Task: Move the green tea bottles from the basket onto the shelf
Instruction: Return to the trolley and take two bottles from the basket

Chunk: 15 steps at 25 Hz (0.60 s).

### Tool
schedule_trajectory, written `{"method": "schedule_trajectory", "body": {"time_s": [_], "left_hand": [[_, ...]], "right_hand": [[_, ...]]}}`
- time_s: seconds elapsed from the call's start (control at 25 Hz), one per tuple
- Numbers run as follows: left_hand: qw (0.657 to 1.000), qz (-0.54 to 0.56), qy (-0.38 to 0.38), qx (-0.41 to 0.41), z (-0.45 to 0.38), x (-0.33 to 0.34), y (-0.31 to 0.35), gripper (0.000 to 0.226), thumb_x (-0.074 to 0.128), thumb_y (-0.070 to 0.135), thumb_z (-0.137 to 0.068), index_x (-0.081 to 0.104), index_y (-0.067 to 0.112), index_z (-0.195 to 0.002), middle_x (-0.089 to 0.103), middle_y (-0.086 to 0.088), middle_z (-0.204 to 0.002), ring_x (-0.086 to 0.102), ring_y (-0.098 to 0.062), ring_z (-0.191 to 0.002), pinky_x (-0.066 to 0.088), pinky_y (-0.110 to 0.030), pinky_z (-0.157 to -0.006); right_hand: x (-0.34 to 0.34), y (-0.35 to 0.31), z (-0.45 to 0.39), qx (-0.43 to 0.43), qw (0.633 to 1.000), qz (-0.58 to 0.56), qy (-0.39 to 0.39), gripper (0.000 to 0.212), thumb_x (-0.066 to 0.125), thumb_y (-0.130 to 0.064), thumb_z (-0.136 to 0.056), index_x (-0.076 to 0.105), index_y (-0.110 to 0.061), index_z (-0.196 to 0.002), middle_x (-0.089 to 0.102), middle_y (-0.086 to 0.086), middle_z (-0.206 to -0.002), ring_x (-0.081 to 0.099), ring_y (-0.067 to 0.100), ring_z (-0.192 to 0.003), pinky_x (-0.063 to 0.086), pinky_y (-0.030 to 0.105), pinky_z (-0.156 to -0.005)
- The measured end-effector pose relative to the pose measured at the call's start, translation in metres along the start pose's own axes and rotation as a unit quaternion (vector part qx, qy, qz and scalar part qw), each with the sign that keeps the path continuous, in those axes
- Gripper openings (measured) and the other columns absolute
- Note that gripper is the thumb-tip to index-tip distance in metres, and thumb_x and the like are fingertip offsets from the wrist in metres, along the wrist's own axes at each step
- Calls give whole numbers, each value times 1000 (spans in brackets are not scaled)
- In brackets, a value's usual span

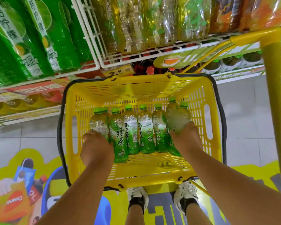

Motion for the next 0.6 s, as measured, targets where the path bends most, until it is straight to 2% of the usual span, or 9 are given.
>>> {"method": "schedule_trajectory", "body": {"time_s": [0.08,0.28,0.36,0.44,0.6], "left_hand": [[1000,-3,11,0,-3,3,0,83,81,42,-81,37,-3,-136,50,-20,-129,64,-41,-110,54,-44,-73],[998,54,31,12,-5,6,-4,65,78,32,-85,40,0,-127,60,-22,-122,64,-45,-108,52,-46,-75],[997,70,30,21,-4,3,-7,63,76,32,-86,41,-1,-126,59,-23,-123,62,-46,-109,52,-47,-76],[994,99,32,33,-2,0,-9,62,76,32,-86,42,-1,-127,58,-23,-124,62,-47,-108,51,-48,-75],[982,180,37,51,5,-6,-15,62,78,35,-83,45,9,-128,56,-16,-122,60,-44,-105,48,-46,-73]], "right_hand": [[5,-1,-2,-1,1000,-7,17,79,77,-33,-89,30,0,-144,53,22,-135,59,42,-118,53,43,-84],[9,-1,-10,9,998,-63,21,79,82,-28,-86,26,-4,-137,63,20,-119,66,42,-103,52,41,-72],[5,0,-9,9,996,-92,19,68,83,-23,-84,31,-8,-125,63,17,-113,64,38,-95,50,36,-67],[0,2,-7,6,994,-113,8,62,84,-21,-83,32,-13,-114,60,10,-104,57,29,-84,40,28,-54],[-10,0,0,-21,990,-136,-10,64,87,-25,-80,44,-12,-125,62,4,-101,59,24,-81,36,22,-49]]}}
Point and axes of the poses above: each hand's wrist, its own z-axis away from the middle knuckle, its own x-axis out of the palm, y = z × x, the point moved 2 cm from there along -z, towards the middle knuckle
